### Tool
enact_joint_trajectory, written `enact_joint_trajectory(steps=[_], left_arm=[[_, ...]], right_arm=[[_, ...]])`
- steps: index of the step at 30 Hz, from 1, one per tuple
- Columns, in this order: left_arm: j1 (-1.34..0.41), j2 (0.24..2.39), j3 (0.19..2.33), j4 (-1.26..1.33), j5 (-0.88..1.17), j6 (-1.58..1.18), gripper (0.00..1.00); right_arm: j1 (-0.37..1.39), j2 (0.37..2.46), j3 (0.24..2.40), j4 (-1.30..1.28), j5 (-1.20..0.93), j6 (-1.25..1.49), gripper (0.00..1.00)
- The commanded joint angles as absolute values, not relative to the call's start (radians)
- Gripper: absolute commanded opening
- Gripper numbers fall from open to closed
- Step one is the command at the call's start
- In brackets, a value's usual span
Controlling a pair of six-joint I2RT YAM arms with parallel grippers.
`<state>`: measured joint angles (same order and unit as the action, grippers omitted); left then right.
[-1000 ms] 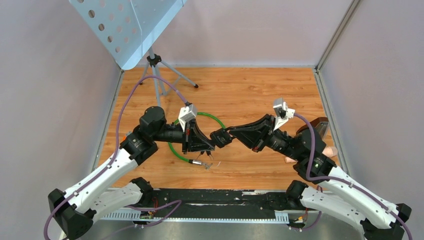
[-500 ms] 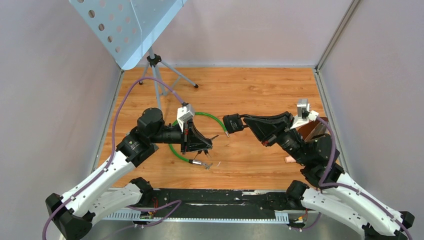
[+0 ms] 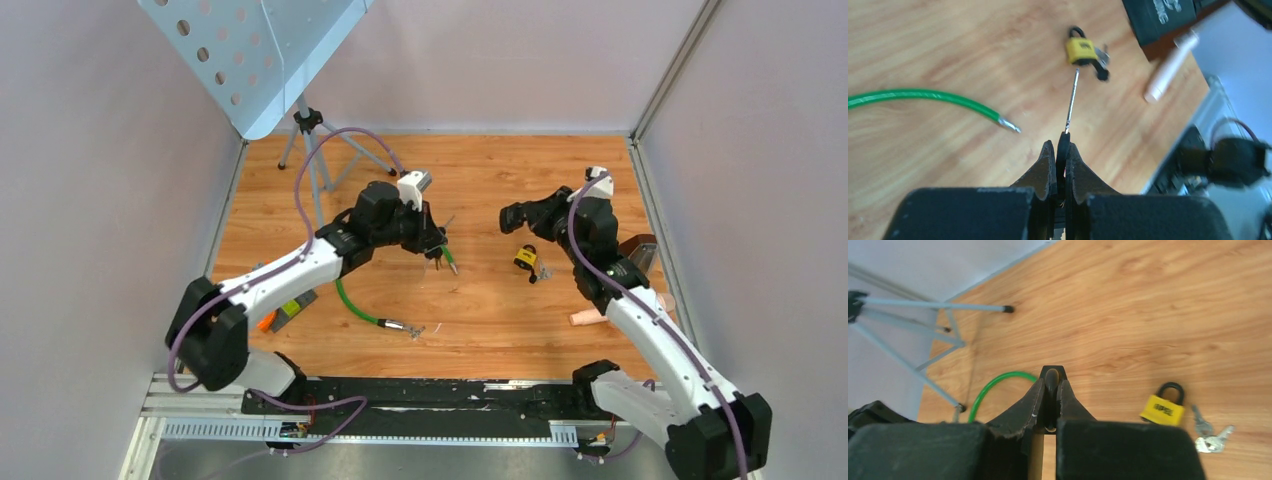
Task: Lock with the key
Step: Lock the lock, then place the lock at the center of the board.
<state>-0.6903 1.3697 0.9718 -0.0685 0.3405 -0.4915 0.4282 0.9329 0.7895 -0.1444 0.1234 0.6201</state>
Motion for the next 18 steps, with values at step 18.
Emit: enact_joint_trajectory(steps=[18], left_arm=[[-0.684,2.292,1.734,0.085,0.408,-0.473,0.05]], right_arm=[[0.116,1.583,0.944,0.091,-0.536,0.539,0.0]])
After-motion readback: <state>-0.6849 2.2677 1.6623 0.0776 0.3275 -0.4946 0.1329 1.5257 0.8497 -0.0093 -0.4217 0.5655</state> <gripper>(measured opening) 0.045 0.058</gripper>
